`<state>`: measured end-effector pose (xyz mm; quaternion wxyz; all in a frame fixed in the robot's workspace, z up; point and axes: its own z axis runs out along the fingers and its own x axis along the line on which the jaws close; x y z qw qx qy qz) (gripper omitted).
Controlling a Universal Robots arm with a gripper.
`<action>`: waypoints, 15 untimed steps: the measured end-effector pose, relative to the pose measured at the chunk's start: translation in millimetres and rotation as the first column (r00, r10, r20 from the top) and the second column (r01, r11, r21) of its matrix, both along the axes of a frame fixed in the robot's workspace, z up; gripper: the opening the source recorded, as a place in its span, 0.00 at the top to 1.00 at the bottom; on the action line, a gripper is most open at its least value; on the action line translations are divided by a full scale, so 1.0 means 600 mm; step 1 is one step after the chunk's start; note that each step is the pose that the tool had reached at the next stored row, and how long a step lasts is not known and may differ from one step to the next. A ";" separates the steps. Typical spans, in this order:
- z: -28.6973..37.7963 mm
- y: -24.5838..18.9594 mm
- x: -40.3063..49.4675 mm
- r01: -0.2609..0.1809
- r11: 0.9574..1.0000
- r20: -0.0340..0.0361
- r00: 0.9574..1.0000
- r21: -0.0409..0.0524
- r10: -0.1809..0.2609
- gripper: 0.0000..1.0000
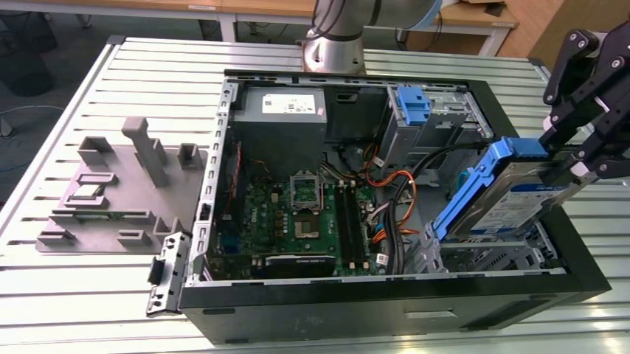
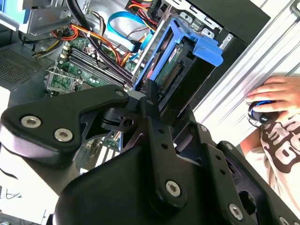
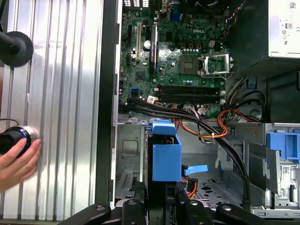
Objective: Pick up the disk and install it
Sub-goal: 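Insert the disk into the insertion slot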
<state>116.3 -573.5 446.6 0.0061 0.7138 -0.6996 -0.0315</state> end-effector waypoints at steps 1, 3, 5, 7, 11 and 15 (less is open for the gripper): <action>-0.001 0.0000 0.000 0.000 1.000 0.000 1.000 0.000 0.000 0.65; -0.004 0.0000 0.000 0.000 1.000 0.000 1.000 0.000 0.000 0.65; -0.007 0.0000 0.000 0.000 1.000 0.000 1.000 0.000 0.000 0.65; -0.011 0.0000 0.000 0.000 1.000 0.000 1.000 0.000 0.000 0.65; -0.018 -0.0001 0.000 0.000 1.000 0.000 1.000 0.000 0.000 0.65; -0.025 0.0000 0.000 0.000 1.000 0.000 1.000 0.000 0.000 0.65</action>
